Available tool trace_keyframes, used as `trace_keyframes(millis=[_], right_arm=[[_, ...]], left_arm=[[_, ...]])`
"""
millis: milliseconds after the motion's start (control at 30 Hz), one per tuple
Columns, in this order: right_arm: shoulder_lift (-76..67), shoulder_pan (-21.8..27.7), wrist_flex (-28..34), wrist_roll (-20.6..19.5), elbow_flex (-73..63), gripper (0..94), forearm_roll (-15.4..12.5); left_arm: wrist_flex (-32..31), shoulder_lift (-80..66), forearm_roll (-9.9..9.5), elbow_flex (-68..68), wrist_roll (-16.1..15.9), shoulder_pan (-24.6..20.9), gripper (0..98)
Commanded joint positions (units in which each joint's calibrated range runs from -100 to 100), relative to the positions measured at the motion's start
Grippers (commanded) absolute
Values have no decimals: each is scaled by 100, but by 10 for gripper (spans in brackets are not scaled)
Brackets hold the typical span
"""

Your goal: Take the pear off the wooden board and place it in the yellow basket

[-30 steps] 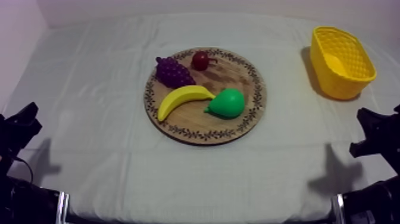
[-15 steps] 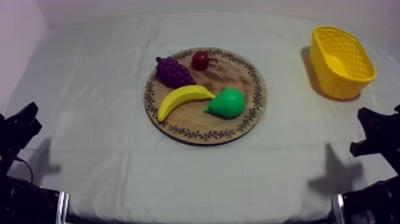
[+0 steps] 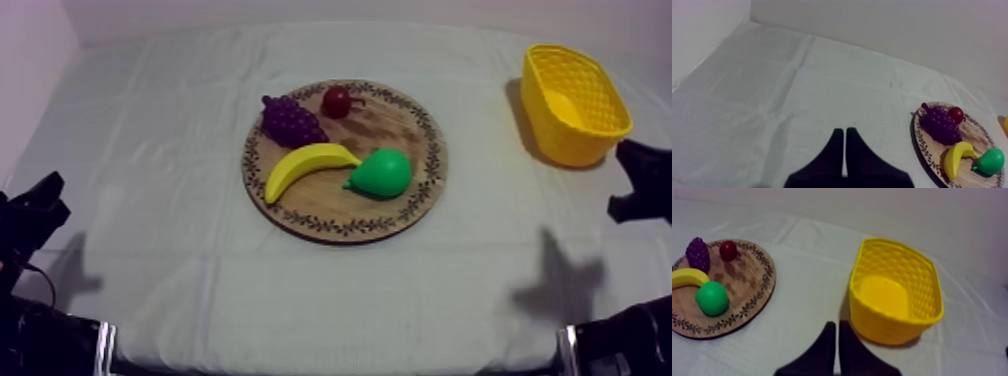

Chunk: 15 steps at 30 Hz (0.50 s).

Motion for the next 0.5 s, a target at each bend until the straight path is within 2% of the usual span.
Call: trace_keyframes(millis=[0,233,467], right_arm=[[732,6,197,226,-1020,5,-197],[2233,91,1253,769,-3212,5,-759],[3505,77,2383,1163,-5022,5,-1110]], left_arm=[[-1,0,1,5,1,-1,1],[-1,0,1,5,1,-1,1],[-1,0,1,5,1,-1,1]])
